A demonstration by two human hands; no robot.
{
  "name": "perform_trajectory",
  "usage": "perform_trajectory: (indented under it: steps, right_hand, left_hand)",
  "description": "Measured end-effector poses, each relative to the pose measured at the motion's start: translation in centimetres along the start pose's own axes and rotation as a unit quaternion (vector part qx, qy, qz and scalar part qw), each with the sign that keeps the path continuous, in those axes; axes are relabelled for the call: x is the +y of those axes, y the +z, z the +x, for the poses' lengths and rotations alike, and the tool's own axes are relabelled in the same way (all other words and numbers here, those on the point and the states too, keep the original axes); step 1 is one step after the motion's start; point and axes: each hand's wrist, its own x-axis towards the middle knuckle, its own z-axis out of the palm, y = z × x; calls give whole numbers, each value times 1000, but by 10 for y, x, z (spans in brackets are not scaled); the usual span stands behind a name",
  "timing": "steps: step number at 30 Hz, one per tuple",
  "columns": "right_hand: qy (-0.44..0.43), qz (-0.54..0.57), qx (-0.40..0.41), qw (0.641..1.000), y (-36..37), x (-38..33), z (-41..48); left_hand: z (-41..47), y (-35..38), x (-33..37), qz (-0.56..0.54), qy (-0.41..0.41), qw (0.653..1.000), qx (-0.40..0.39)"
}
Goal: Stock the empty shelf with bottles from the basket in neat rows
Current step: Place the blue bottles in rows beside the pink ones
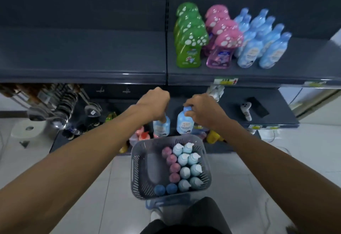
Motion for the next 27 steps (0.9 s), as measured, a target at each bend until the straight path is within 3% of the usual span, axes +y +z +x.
perform_trajectory:
  steps: [16,27]
  right_hand:
    - [46,-33,88,995,-163,29,-25]
    - [44,-30,114,992,-235,127,-28]
  left_hand:
    - [13,-130,90,35,122,987,97]
    - [70,-165,178,25,166,974,150]
